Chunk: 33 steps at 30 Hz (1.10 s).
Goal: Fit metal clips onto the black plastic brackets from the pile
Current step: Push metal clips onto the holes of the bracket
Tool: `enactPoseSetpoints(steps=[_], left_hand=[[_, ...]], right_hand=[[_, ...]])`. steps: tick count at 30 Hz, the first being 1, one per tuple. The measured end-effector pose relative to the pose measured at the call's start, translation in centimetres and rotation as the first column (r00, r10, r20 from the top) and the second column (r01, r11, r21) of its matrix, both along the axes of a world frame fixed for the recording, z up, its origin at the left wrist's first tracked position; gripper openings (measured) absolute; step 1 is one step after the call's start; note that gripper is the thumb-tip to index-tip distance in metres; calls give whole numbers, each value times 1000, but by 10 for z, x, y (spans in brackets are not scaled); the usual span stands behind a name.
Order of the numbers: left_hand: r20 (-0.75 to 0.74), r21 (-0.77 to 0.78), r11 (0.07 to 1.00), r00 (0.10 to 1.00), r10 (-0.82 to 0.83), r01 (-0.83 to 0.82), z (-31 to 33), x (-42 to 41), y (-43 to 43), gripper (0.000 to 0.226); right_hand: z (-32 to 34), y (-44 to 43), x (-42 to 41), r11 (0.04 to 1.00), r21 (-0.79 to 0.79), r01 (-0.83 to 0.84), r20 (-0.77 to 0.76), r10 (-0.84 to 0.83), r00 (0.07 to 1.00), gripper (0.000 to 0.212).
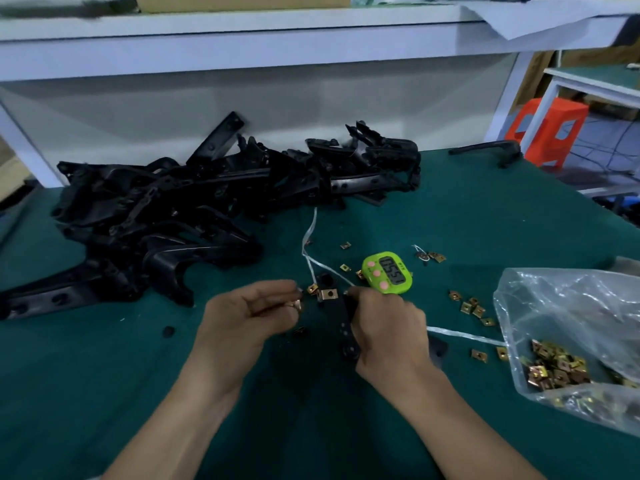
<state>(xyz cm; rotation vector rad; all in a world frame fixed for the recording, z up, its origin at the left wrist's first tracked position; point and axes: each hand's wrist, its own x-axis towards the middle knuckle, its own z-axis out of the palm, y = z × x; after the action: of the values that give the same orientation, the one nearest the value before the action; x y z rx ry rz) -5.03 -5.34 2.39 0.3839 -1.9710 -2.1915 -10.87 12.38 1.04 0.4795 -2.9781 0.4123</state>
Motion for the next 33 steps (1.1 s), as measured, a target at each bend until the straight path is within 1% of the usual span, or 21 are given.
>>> enactPoseSetpoints(steps=[3,6,12,17,20,25,28,29,32,33], left_hand=[[-7,14,999,999,-45,45,-5,12,6,33],[-12,-17,998,998,-58,58,-4,16,9,31],[1,-8,997,997,-82,82,-1,20,11,28],[13,-10,988,988,-156,157,1,23,13,24],[9,31,981,982,-190,190,1,24,16,24],[19,104,978,983,-185,182,1,24,17,26],[39,134,979,987,-158,151,0,24,18,37],[52,143,980,987,-150,141,-1,24,19,38],[101,161,977,983,-154,136,-3,25,21,26],[115,157,978,981,-159,140,-4,25,20,26]], right_hand=[[1,0,2,999,33,24,-9,-23,1000,24],[1,-1,4,998,51,34,-27,-33,999,26],[1,-5,4,996,64,56,-63,-52,997,32],[0,-10,1,994,68,89,-88,-82,993,27],[-1,-10,0,993,87,76,-92,-68,993,26],[2,-11,0,985,151,80,-132,-60,989,21],[5,-11,1,980,171,98,-161,-70,984,21],[5,-12,2,979,174,104,-178,-73,981,20],[5,-15,4,977,181,115,-224,-73,972,14],[5,-17,5,976,186,117,-242,-70,968,12]])
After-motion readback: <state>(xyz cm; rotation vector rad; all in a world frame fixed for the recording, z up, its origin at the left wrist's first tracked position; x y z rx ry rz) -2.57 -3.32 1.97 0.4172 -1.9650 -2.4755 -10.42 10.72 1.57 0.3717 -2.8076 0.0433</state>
